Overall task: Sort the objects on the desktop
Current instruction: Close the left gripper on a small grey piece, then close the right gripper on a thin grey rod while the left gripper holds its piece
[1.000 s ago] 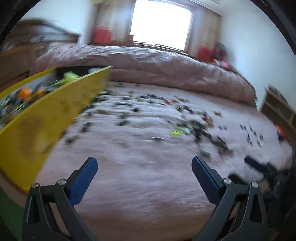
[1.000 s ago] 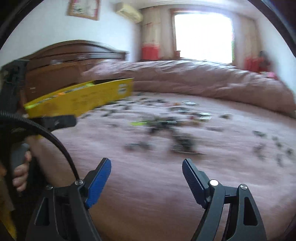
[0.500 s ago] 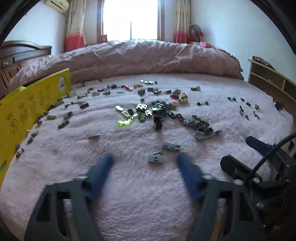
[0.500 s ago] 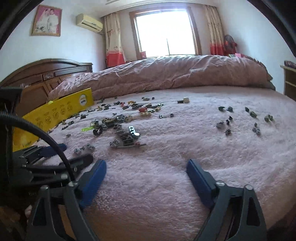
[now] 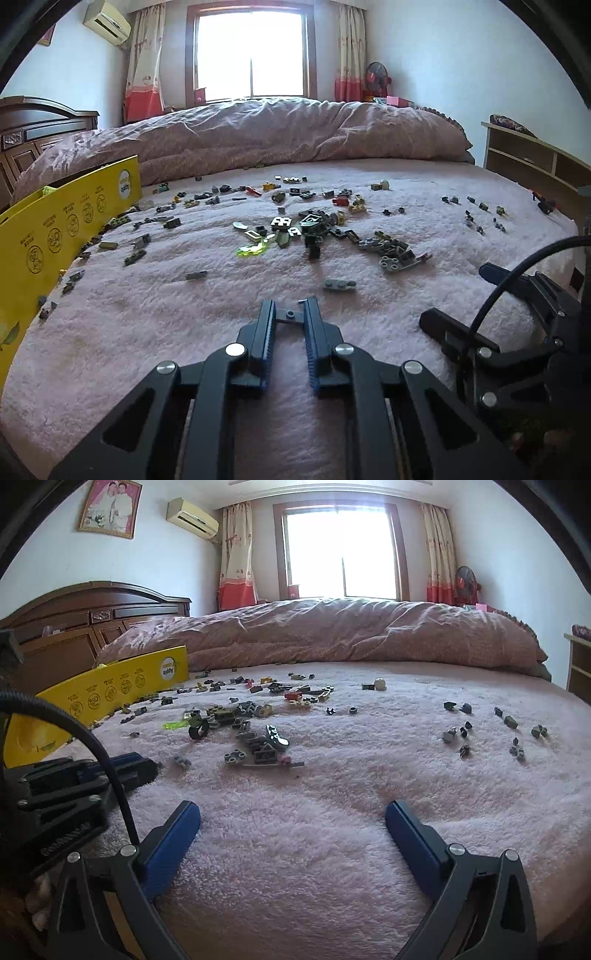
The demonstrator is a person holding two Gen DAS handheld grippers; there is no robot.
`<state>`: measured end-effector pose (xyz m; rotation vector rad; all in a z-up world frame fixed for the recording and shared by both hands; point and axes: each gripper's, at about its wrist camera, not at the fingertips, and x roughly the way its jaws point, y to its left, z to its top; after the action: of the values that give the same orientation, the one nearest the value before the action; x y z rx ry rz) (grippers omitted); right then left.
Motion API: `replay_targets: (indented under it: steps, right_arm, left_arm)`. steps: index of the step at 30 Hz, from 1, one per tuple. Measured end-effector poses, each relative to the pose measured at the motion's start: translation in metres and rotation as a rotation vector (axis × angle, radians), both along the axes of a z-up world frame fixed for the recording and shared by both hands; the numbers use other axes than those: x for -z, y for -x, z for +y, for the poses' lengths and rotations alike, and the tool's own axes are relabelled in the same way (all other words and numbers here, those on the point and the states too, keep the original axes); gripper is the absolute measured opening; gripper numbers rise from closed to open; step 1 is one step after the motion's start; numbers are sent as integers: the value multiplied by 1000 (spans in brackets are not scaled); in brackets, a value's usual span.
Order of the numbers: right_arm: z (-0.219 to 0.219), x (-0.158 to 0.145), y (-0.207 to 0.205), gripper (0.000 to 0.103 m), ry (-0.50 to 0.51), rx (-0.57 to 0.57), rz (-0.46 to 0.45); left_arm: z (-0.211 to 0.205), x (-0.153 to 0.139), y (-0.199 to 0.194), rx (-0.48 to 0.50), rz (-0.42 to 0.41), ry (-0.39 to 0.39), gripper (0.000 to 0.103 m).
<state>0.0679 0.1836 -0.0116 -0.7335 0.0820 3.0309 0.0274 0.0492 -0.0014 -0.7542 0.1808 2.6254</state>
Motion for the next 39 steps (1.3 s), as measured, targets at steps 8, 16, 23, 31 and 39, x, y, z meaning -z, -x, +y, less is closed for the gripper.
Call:
replay_targets:
  steps: [8,16,23,31,39]
  right_arm:
    - [-5,-11,14,103,-5,37,-20]
    - [-26,-17,45,102,-42,-26,-114]
    - [-12,-24,41,99,220,-286,-99]
    - [-22,-19,34,96,101,-121,-91]
    - [-38,-12,24,55,-6,91,-40]
  left_arm:
    - [-22,4,8,-8,-27,-93,16]
    - [-27,5,11,0,-32,-125,15]
    - [-45,3,18,-19,-80,-212,16]
    - [-61,4,22,-61,-104,-264,16]
    - [-61,4,21,-62,-103,-264,16]
